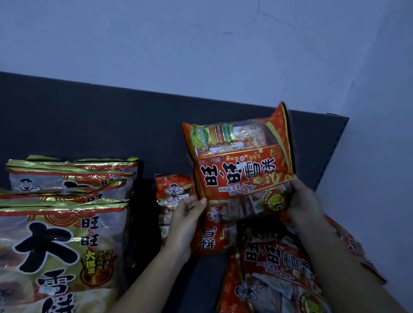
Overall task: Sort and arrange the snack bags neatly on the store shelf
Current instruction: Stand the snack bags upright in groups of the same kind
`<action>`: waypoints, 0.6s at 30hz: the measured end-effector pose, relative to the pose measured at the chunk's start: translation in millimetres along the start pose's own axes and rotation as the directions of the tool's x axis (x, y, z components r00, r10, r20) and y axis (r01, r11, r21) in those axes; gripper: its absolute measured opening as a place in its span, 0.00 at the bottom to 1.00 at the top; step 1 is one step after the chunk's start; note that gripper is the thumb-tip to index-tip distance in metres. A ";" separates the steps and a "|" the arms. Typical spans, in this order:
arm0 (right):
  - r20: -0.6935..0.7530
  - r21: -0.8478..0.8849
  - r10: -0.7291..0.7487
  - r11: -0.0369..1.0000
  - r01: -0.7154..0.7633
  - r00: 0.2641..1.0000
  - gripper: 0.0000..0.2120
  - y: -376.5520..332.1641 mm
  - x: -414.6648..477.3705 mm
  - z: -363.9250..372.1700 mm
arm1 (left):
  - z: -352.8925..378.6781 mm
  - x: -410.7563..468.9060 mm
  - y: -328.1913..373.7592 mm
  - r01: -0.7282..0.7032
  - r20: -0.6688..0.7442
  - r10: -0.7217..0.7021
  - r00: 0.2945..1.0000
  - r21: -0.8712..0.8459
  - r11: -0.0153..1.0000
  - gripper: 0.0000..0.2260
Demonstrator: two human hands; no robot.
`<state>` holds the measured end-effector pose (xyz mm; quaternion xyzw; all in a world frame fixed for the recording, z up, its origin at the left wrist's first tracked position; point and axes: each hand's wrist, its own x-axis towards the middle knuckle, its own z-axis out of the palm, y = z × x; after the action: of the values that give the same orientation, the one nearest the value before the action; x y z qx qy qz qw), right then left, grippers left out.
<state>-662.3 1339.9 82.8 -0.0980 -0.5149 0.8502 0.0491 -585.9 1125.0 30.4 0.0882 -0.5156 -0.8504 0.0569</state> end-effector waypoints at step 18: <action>-0.124 -0.450 -0.382 0.844 0.292 0.916 0.40 55.4 -4.2 13.7 | 7.9 15.8 86.8 -0.377 -0.001 0.871 0.492 0.901 0.214 0.10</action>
<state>-660.2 1301.5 40.3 -0.1022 -0.6875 0.6812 0.2298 -602.4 1088.8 109.5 0.0991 -0.7900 -0.3374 0.5023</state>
